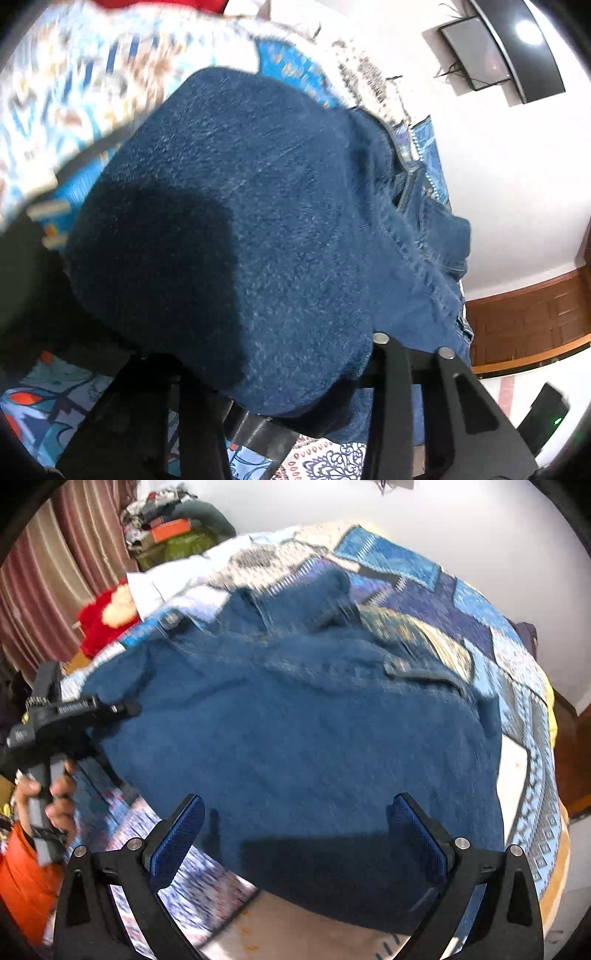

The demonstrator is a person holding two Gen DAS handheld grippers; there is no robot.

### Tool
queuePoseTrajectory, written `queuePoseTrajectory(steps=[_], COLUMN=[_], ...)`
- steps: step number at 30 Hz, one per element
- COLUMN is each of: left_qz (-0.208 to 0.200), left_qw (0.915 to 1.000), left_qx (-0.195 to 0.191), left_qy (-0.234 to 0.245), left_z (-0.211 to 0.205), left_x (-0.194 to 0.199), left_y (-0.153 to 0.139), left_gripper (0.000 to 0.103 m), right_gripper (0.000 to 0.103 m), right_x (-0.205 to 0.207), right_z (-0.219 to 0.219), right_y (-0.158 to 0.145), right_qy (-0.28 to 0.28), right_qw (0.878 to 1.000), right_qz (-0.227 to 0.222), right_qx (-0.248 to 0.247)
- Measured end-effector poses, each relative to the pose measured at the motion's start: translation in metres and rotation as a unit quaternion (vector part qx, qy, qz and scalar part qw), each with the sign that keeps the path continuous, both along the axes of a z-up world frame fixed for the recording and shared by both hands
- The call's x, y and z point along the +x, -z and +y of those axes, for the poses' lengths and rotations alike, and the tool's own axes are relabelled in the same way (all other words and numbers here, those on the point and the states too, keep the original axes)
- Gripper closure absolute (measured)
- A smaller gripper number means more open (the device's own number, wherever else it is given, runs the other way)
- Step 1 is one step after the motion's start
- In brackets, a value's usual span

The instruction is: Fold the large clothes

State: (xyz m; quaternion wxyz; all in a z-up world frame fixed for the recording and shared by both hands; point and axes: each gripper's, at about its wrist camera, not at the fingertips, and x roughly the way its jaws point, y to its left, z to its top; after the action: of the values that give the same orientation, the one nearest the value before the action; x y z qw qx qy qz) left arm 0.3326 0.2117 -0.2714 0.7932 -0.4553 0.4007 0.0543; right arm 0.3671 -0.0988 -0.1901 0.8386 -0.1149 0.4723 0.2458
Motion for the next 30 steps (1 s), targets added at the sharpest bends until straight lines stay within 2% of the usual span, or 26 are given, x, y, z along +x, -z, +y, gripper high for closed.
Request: queuePoseTrajectory(steps=[3, 7, 10, 12, 14, 16, 18, 20, 23, 27, 30], left_qz=[-0.031, -0.055, -0.062, -0.058, -0.044, -0.039, -0.044, -0.053, -0.074, -0.116, -0.145], left_qw=[0.9990, 0.9929, 0.9852, 0.9806, 0.9724, 0.9660, 0.9639, 0.9587, 0.9453, 0.9182, 0.8928], left_qx=[0.032, 0.105, 0.160, 0.187, 0.229, 0.255, 0.262, 0.279, 0.315, 0.367, 0.402], left_qy=[0.006, 0.009, 0.006, 0.008, 0.010, 0.015, 0.017, 0.023, 0.045, 0.092, 0.142], left_z=[-0.003, -0.012, -0.013, -0.013, -0.015, -0.022, -0.025, -0.034, -0.057, -0.118, -0.177], left_x=[-0.006, -0.018, -0.029, -0.033, -0.032, -0.028, -0.029, -0.031, -0.024, -0.013, -0.005], left_y=[-0.027, -0.065, -0.086, -0.092, -0.094, -0.097, -0.101, -0.110, -0.131, -0.165, -0.180], left_gripper=[0.069, 0.070, 0.070, 0.070, 0.070, 0.070, 0.070, 0.071, 0.071, 0.073, 0.073], right_gripper=[0.002, 0.002, 0.002, 0.002, 0.002, 0.000, 0.001, 0.001, 0.001, 0.001, 0.001], right_x=[0.002, 0.000, -0.003, -0.006, -0.007, -0.010, -0.011, -0.009, -0.007, -0.007, -0.009], right_z=[0.020, 0.056, 0.084, 0.106, 0.117, 0.124, 0.126, 0.118, 0.080, -0.004, -0.067], right_y=[-0.013, -0.016, 0.002, 0.028, 0.049, 0.055, 0.051, 0.043, 0.020, -0.012, -0.029], right_qy=[-0.009, -0.041, -0.073, -0.097, -0.102, -0.115, -0.124, -0.121, -0.083, 0.001, 0.066], right_qw=[1.000, 0.999, 0.997, 0.995, 0.992, 0.990, 0.988, 0.988, 0.990, 0.992, 0.989], right_qz=[-0.010, -0.010, 0.006, 0.035, 0.072, 0.082, 0.086, 0.101, 0.104, 0.073, 0.054], right_qx=[0.021, 0.033, 0.014, -0.013, -0.006, -0.001, -0.012, 0.006, 0.057, 0.103, 0.117])
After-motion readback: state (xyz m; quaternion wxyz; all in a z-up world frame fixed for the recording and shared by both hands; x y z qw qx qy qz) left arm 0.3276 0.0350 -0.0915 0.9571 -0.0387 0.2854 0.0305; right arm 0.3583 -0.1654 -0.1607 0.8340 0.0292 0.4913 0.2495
